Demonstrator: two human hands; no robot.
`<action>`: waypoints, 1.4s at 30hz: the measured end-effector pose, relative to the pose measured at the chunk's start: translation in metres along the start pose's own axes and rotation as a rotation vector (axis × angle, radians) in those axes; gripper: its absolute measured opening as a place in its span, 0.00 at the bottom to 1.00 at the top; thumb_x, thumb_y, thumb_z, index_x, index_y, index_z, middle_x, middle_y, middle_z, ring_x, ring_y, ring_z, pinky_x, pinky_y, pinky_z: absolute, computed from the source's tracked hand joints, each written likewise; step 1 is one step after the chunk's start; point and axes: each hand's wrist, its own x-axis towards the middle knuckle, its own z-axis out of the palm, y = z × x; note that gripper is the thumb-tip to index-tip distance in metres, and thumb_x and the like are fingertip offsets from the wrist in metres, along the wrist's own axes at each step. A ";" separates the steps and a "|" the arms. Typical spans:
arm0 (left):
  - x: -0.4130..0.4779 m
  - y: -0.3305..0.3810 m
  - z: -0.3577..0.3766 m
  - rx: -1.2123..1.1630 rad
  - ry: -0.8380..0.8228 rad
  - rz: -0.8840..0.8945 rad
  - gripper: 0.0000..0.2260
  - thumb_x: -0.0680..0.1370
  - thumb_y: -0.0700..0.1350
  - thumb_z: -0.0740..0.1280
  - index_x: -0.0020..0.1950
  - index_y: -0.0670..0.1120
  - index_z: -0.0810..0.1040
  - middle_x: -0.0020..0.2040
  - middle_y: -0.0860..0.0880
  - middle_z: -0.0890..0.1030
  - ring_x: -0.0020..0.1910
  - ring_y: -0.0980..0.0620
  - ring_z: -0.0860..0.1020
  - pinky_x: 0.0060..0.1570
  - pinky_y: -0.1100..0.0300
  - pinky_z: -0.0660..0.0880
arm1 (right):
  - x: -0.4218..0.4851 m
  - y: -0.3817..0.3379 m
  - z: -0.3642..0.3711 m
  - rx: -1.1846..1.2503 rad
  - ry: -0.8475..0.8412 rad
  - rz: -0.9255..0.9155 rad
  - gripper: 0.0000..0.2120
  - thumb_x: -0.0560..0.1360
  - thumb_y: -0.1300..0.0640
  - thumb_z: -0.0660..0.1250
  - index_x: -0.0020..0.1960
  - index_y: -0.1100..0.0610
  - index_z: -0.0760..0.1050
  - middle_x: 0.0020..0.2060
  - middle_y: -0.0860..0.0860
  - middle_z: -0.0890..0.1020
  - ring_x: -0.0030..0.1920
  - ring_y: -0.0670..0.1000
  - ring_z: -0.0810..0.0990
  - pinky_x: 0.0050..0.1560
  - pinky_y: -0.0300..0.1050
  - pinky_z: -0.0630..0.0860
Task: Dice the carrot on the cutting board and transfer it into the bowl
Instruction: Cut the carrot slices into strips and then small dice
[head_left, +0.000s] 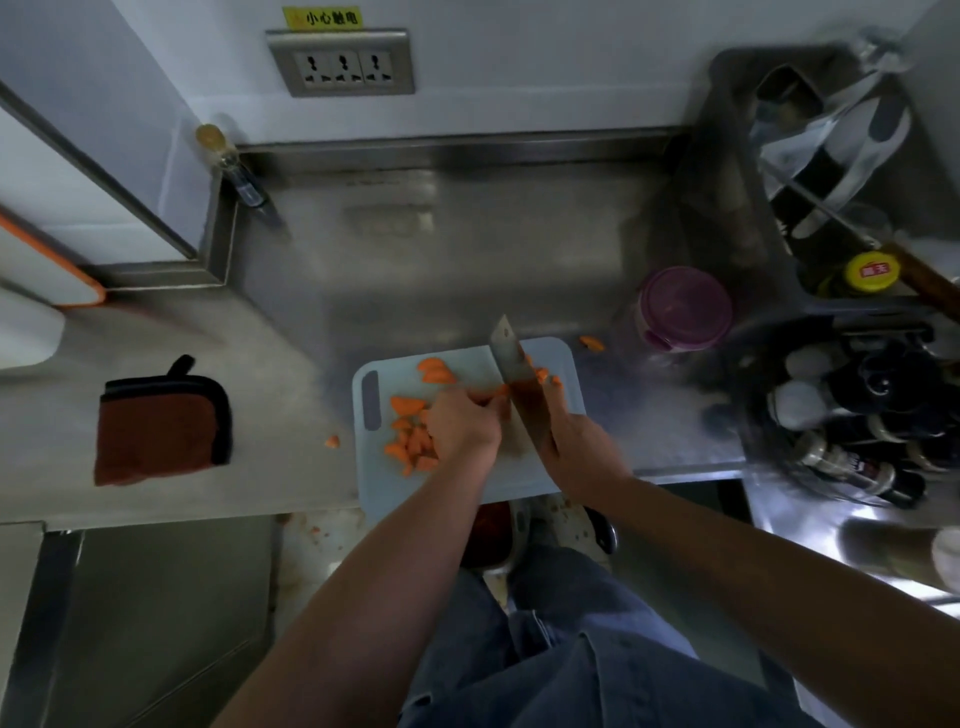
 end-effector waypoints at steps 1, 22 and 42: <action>-0.001 -0.002 0.004 0.007 0.010 -0.029 0.15 0.74 0.56 0.71 0.47 0.45 0.85 0.45 0.46 0.85 0.48 0.46 0.82 0.42 0.59 0.71 | -0.004 0.002 0.000 -0.001 -0.011 -0.009 0.34 0.81 0.57 0.55 0.78 0.54 0.38 0.35 0.52 0.73 0.34 0.53 0.74 0.37 0.48 0.69; -0.002 -0.013 0.023 -0.001 0.066 -0.141 0.13 0.70 0.54 0.73 0.41 0.44 0.85 0.39 0.46 0.85 0.42 0.47 0.83 0.41 0.57 0.76 | -0.014 0.003 -0.019 -0.084 -0.093 -0.140 0.27 0.77 0.59 0.58 0.72 0.51 0.50 0.33 0.49 0.72 0.37 0.56 0.77 0.42 0.56 0.79; 0.011 -0.015 0.023 -0.039 -0.015 -0.184 0.07 0.70 0.47 0.75 0.38 0.45 0.83 0.35 0.48 0.82 0.38 0.50 0.82 0.26 0.63 0.65 | -0.011 -0.008 -0.011 -0.154 -0.173 -0.097 0.27 0.77 0.62 0.58 0.72 0.53 0.51 0.39 0.53 0.73 0.42 0.57 0.78 0.47 0.57 0.78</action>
